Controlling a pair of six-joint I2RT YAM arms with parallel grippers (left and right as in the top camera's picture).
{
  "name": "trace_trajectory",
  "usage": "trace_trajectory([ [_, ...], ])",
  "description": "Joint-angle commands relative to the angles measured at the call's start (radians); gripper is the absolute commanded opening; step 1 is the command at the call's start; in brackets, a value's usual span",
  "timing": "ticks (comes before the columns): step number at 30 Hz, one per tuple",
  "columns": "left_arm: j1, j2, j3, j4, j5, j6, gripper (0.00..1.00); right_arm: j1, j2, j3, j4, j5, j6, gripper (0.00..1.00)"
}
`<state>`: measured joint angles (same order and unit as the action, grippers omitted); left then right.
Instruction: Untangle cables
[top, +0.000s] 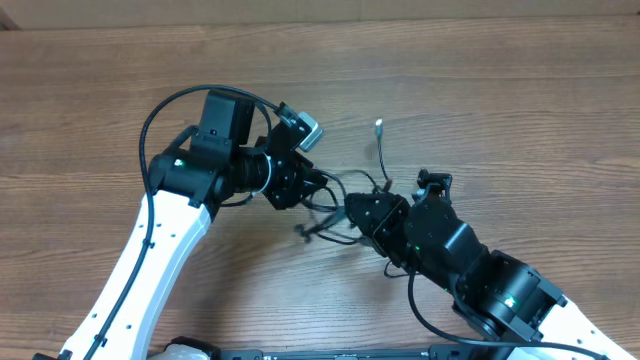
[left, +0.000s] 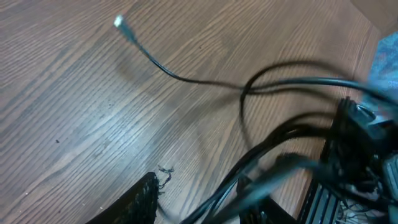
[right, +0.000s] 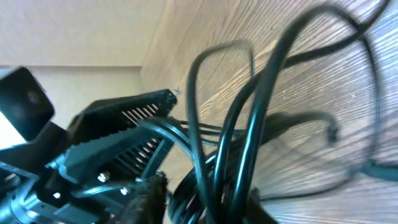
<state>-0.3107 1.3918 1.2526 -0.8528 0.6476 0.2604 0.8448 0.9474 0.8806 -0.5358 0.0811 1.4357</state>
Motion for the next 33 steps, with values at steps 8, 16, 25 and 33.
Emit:
trace_trajectory([
  [8, 0.009, -0.006, 0.011, 0.017, 0.031, -0.013, 0.04, -0.002, -0.002, 0.011, 0.006, 0.035, -0.005, 0.33],
  [16, 0.009, -0.006, 0.011, 0.017, 0.030, -0.014, 0.05, -0.002, -0.002, 0.011, -0.008, 0.034, -0.005, 0.63],
  [25, 0.009, -0.006, 0.011, 0.017, 0.030, -0.013, 0.04, -0.002, -0.002, 0.011, -0.134, 0.042, -0.043, 1.00],
  [33, 0.009, -0.006, 0.011, 0.017, 0.030, -0.013, 0.04, -0.002, -0.002, 0.011, -0.151, 0.071, -0.351, 1.00],
])
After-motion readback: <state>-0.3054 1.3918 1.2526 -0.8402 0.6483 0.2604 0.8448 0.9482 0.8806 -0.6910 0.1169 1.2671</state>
